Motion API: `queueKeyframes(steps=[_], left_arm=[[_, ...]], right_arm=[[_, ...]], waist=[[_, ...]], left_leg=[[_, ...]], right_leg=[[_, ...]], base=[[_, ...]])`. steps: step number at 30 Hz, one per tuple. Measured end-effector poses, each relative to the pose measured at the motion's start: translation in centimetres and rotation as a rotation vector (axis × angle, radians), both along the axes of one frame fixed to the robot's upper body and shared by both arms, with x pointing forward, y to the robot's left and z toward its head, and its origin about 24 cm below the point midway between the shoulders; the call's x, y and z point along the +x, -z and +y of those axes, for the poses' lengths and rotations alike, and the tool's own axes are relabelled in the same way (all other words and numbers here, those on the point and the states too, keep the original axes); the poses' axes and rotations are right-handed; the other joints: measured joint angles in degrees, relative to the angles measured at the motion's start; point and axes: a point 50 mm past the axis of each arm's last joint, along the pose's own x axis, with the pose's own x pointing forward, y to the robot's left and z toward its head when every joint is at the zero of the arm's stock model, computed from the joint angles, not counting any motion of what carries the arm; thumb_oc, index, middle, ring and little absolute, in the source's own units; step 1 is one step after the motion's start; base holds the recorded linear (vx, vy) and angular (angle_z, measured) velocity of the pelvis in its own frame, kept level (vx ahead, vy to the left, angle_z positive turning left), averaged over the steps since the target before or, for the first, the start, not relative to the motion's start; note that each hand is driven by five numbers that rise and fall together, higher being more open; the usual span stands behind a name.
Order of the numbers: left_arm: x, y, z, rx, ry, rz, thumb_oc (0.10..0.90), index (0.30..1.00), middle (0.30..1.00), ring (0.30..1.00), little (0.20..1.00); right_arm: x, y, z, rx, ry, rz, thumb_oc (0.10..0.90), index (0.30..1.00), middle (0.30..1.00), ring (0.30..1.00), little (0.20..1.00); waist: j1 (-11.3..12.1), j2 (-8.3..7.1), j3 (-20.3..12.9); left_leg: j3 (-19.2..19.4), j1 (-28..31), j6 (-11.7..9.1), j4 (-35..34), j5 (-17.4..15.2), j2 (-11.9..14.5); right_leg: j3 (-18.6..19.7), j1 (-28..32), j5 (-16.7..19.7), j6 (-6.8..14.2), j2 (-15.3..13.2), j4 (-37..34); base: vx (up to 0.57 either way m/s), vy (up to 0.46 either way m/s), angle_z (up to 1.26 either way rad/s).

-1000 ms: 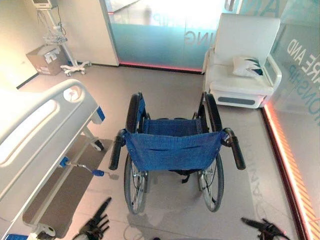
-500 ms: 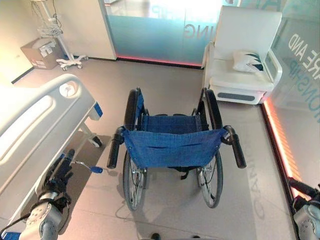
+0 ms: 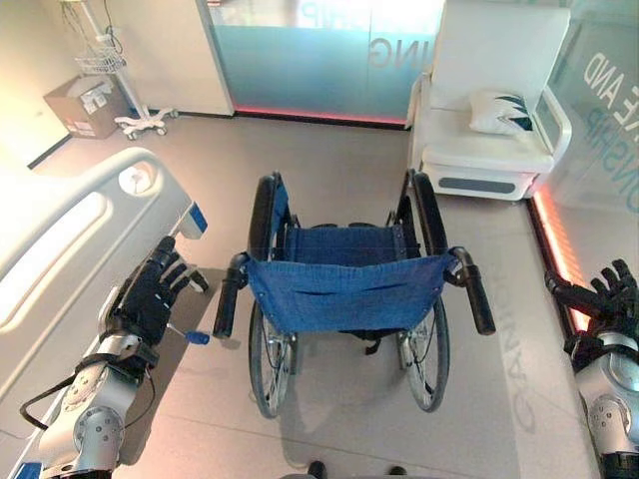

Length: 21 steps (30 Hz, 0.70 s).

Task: Push the wheelchair next to the bed

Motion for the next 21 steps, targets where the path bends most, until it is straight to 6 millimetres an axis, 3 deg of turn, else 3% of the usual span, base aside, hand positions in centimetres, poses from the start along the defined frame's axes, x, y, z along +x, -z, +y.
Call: queueKeyframes(steps=[8, 16, 21], left_arm=[[0.1, -1.6, 1.2, 0.120, 0.036, 0.016, 0.800, 0.900, 0.900, 0.900, 0.900], [-0.3, -2.3, 2.0, 0.304, 0.242, 0.156, 0.800, 0.900, 0.900, 0.900, 0.900], [-0.3, -3.2, 1.9, 0.295, 0.347, 0.175, 0.800, 0.900, 0.900, 0.900, 0.900]], right_arm=[[0.7, -0.8, 1.3, 0.061, -0.149, -0.027, 0.800, 0.900, 0.900, 0.900, 0.900], [1.2, -2.1, 2.1, 0.124, -0.372, -0.017, 0.800, 0.900, 0.900, 0.900, 0.900], [1.5, -2.0, 3.2, 0.139, -0.486, -0.004, 0.800, 0.900, 0.900, 0.900, 0.900]], waist=[[0.1, 0.04, 0.0], [0.2, -0.10, 0.1], [0.1, -0.29, 0.2]], left_leg=[[0.0, -0.2, 0.0, -0.3, 0.0, 0.0], [0.0, -0.7, 0.0, 0.0, 0.0, 0.0], [0.0, -0.6, 0.0, 0.0, 0.0, 0.0]], right_leg=[[-0.1, -0.1, 0.0, 0.0, 0.0, 0.0], [-0.3, -0.6, 0.0, 0.0, 0.0, 0.0], [-0.3, -0.6, 0.0, 0.0, 0.0, 0.0]], base=[[0.00, 0.000, 0.00], [0.00, 0.000, 0.00], [0.00, 0.000, 0.00]])
